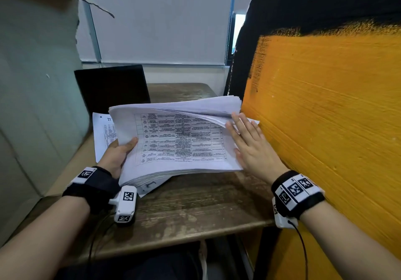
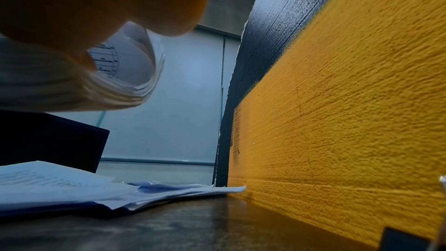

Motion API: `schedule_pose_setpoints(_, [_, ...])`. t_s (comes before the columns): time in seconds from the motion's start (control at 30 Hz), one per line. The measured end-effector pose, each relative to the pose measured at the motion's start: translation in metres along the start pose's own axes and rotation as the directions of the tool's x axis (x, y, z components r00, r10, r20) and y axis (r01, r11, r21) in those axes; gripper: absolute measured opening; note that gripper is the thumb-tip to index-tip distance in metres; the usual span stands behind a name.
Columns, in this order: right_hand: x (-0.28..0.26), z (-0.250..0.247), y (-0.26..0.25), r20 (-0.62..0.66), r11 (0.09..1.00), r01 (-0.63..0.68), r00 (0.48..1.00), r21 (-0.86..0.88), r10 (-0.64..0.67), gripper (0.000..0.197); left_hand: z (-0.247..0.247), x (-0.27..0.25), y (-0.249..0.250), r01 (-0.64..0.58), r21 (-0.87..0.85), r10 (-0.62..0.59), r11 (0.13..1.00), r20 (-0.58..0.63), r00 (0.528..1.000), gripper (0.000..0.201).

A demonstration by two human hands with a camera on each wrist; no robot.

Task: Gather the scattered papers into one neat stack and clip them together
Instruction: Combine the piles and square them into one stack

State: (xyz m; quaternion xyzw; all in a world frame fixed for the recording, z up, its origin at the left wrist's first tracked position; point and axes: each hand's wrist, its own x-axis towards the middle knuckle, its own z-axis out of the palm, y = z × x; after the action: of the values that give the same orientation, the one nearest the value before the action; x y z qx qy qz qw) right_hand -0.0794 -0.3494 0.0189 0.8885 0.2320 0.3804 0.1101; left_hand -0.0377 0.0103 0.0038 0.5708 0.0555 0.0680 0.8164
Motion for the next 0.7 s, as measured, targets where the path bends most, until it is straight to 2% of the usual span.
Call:
schedule_pose_setpoints(0.27, [0.001, -0.008, -0.002, -0.082, 0.995, -0.013, 0.996, 0.099, 0.022, 0.072, -0.010, -0.001, 0.002, 0.002, 0.009, -0.002, 1.000, 0.012, 1.000, 0.041])
schedule_pose_setpoints(0.43, [0.007, -0.016, -0.002, -0.156, 0.947, -0.056, 0.982, 0.315, 0.110, 0.038, -0.014, -0.002, 0.006, -0.017, 0.073, 0.013, 0.997, 0.055, 0.998, 0.036])
schedule_pose_setpoints(0.6, [0.026, -0.031, -0.004, -0.088, 0.820, -0.086, 0.983, 0.566, 0.163, 0.038, -0.016, -0.008, 0.010, -0.059, 0.164, 0.037, 0.985, 0.135, 0.990, 0.026])
schedule_pose_setpoints(0.7, [0.036, -0.041, -0.005, 0.093, 0.670, -0.209, 0.974, 0.713, 0.205, 0.042, -0.016, -0.010, 0.011, -0.073, 0.172, 0.043, 0.982, 0.167, 0.985, 0.029])
